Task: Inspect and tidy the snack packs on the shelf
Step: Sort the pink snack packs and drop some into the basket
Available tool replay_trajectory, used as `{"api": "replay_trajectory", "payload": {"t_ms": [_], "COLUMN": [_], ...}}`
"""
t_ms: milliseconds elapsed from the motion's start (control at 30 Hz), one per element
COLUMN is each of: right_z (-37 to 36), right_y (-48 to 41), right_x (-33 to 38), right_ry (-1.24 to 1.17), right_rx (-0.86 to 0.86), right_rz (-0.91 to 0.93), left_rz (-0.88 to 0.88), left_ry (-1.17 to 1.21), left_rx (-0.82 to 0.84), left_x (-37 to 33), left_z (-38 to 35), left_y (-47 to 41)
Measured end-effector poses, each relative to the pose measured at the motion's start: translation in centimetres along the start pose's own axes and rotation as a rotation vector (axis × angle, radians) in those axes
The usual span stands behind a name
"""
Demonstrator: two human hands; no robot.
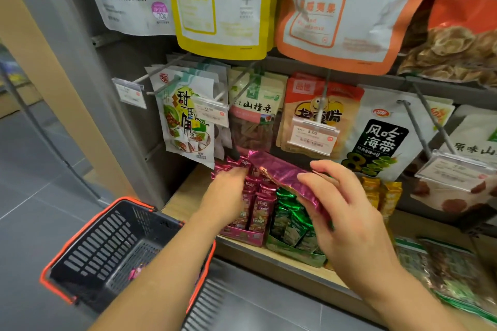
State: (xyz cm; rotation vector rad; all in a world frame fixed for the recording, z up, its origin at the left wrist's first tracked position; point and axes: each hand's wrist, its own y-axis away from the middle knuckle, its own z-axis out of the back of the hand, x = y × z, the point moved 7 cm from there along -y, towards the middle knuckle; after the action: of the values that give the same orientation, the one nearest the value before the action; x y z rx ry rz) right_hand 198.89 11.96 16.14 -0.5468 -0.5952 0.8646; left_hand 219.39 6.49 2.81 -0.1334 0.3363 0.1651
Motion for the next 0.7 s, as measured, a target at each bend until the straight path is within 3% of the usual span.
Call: {"api": "replay_trajectory", "payload": {"t_ms": [133, 200, 333, 500, 700], "right_z": [-2.7, -4.0, -6.6, -9.9, -13.0], "right_y": [-1.1, -2.4, -4.7, -6.0, -8.6], "right_x": [0.1, 0.0, -0.5, -2.1, -4.3], "right_ry": [-0.179, -0.123, 0.051, -0.012, -0.076], "right_rx": [0.133, 0.171, 0.176, 0.213, 0.271], "right_rz": [-0.023, -0.014, -0.004, -0.065, -0.271], "left_rz": [-0.036, -0.013, -0.003, 0.004, -0.009], "left_ry": [-0.144, -0.150, -0.073, -0.026, 0.019], "left_rx": [0.267, 0.312, 0.220, 0.176, 0.159], "left_x": [-0.8, -0.7, -0.5, 0.2, 0.2], "left_z": [-3.8, -4.5, -3.8, -3.1, -2.9], "left_y": [-0.5, -0.5, -0.4, -0.1, 0.3]}}
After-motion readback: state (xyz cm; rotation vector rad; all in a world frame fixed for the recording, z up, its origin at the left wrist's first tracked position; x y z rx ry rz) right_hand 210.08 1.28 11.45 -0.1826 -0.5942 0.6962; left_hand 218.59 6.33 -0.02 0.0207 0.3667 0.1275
